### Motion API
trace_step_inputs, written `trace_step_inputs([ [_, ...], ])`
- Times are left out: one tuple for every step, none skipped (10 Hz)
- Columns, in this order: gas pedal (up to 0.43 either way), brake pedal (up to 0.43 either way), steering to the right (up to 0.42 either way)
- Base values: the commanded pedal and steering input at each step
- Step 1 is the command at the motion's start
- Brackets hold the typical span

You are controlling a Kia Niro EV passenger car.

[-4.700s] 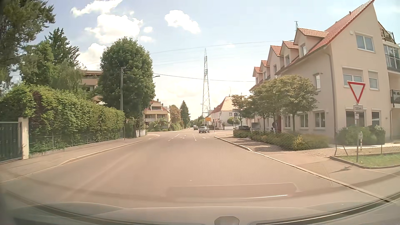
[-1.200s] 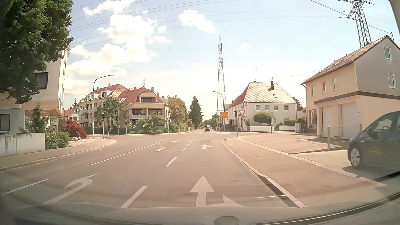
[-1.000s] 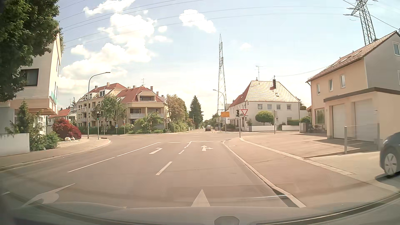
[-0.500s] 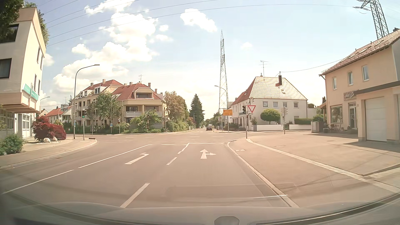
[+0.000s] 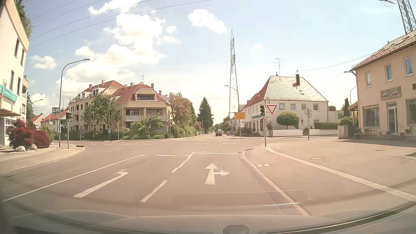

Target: Follow the waypoints while adhering to traffic rules and regulations

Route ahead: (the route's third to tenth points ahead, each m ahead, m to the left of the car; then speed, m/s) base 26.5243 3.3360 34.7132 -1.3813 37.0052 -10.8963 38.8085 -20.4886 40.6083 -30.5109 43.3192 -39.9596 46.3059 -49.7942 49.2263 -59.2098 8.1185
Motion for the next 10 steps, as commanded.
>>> trace_step_inputs([
  [0.087, 0.000, -0.010],
  [0.087, 0.000, -0.011],
  [0.087, 0.000, -0.012],
  [0.098, 0.000, -0.013],
  [0.098, 0.000, -0.014],
  [0.067, 0.000, -0.015],
  [0.059, 0.000, -0.015],
  [0.059, 0.000, -0.014],
  [0.039, 0.000, -0.012],
  [0.020, 0.000, -0.012],
])
